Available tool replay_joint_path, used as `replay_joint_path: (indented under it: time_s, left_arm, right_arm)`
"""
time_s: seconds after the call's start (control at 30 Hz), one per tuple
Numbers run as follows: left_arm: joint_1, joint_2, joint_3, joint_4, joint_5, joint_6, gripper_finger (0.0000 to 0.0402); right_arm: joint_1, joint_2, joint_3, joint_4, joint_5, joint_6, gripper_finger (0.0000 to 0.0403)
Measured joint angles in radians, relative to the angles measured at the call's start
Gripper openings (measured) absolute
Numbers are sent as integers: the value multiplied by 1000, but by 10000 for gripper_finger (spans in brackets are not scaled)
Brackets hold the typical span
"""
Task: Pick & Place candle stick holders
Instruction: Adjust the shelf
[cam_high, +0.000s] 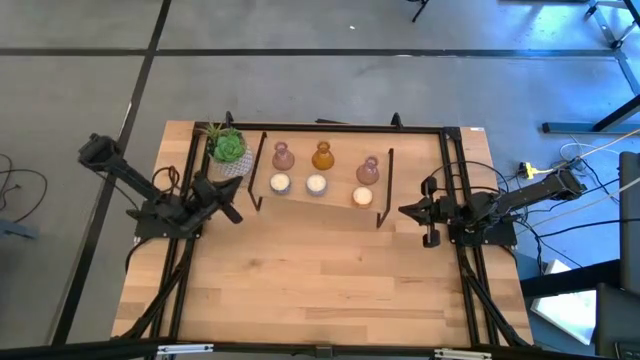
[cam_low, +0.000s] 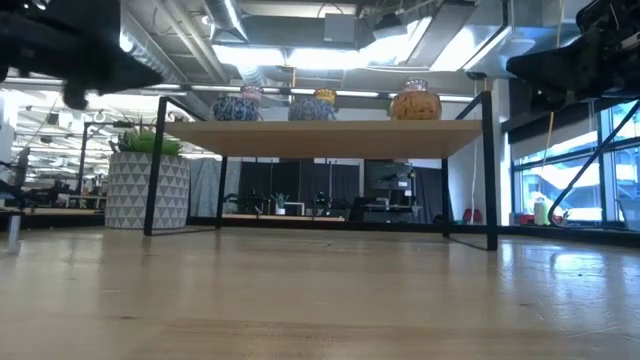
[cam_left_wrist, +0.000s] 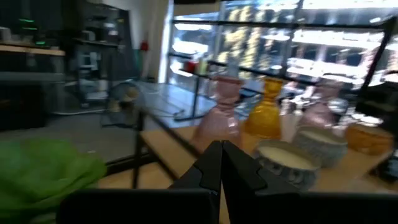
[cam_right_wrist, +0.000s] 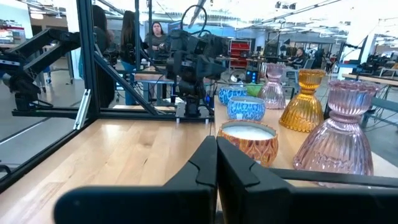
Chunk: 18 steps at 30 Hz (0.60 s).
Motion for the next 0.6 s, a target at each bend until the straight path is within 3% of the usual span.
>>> replay_joint_path:
  time_s: [0.13, 0.37, 0.6]
  left_arm:
    - [-82, 0, 7, 2, -162, 53, 2]
    - [-156, 0, 7, -44, -204, 3, 2]
    - [-164, 0, 7, -180, -207, -129, 2]
  right_arm:
    - [0, 0, 0, -2, 0, 7, 3]
    - [0, 0, 0, -2, 0, 7, 3]
    - [0, 0, 0, -2, 1, 25, 3]
